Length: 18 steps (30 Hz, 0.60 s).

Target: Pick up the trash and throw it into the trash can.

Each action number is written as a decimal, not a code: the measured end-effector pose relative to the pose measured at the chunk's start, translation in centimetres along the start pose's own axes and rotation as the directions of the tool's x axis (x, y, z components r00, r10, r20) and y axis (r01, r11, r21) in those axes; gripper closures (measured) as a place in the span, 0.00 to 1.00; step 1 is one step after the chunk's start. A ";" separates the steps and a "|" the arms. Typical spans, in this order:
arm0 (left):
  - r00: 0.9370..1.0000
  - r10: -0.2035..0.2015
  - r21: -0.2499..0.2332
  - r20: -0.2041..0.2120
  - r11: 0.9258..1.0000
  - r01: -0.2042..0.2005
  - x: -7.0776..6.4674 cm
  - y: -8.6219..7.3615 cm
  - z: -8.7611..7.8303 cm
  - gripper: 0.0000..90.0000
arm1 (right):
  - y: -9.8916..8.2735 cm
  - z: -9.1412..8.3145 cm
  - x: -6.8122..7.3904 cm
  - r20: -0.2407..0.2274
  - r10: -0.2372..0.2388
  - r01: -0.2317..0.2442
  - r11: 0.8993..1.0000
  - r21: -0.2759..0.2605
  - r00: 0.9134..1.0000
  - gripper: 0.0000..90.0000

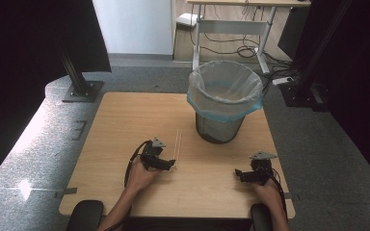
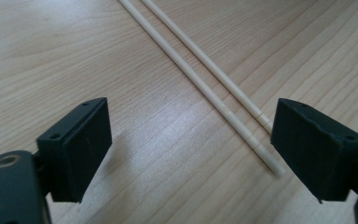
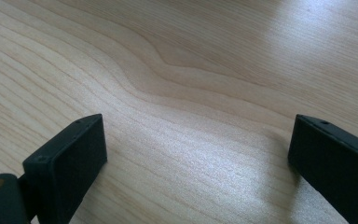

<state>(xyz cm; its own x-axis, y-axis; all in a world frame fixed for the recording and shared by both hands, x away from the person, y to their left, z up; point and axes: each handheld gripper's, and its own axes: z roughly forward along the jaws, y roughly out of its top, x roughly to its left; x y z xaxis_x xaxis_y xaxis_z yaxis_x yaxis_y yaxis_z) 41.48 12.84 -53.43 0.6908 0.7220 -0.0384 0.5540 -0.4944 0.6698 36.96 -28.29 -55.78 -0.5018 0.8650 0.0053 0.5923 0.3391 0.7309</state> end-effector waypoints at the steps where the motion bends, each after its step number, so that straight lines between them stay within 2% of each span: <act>1: 1.000 0.001 0.004 -0.003 1.000 -0.001 -0.1 0.0 0.1 0.15 | 0.0 0.0 0.0 0.000 -0.001 0.001 1.000 0.000 1.000 0.04; 6: 0.999 0.014 0.037 -0.044 0.999 -0.012 -0.2 -0.2 0.9 0.16 | 0.0 0.0 0.0 -0.002 -0.002 0.002 1.000 0.000 1.000 0.04; 11: 0.998 -0.004 0.018 -0.056 1.000 0.005 0.2 -0.4 0.7 0.25 | 0.0 0.0 0.0 -0.003 -0.003 0.003 1.000 0.000 1.000 0.04; 13: 0.998 -0.009 0.019 -0.060 1.000 0.010 0.5 -0.4 0.6 0.30 | 0.0 0.0 0.0 -0.003 -0.003 0.003 1.000 0.000 1.000 0.04; 14: 0.998 -0.012 0.020 -0.062 1.000 0.013 0.6 -0.3 0.5 0.38 | 0.0 0.0 0.0 -0.003 -0.003 0.003 1.000 0.000 1.000 0.04; 16: 0.998 -0.018 0.024 -0.063 1.000 0.020 0.9 -0.3 0.3 0.41 | 0.0 0.0 0.0 -0.003 -0.003 0.003 1.000 0.000 1.000 0.04; 17: 0.998 -0.020 0.028 -0.062 0.999 0.021 1.1 -0.3 0.2 0.48 | 0.0 0.0 0.0 -0.003 -0.003 0.003 1.000 0.000 1.000 0.04; 18: 0.998 -0.019 0.032 -0.061 0.999 0.021 1.3 -0.3 0.1 0.48 | 0.0 0.0 0.0 -0.003 -0.003 0.003 1.000 0.000 1.000 0.04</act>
<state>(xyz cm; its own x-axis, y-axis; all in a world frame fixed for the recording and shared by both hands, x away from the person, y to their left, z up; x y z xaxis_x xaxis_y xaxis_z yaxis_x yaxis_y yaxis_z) 42.28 13.80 -53.75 0.6506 0.7594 -0.0059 0.5830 -0.4946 0.6446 36.96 -28.28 -55.78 -0.5057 0.8627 0.0049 0.5906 0.3421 0.7309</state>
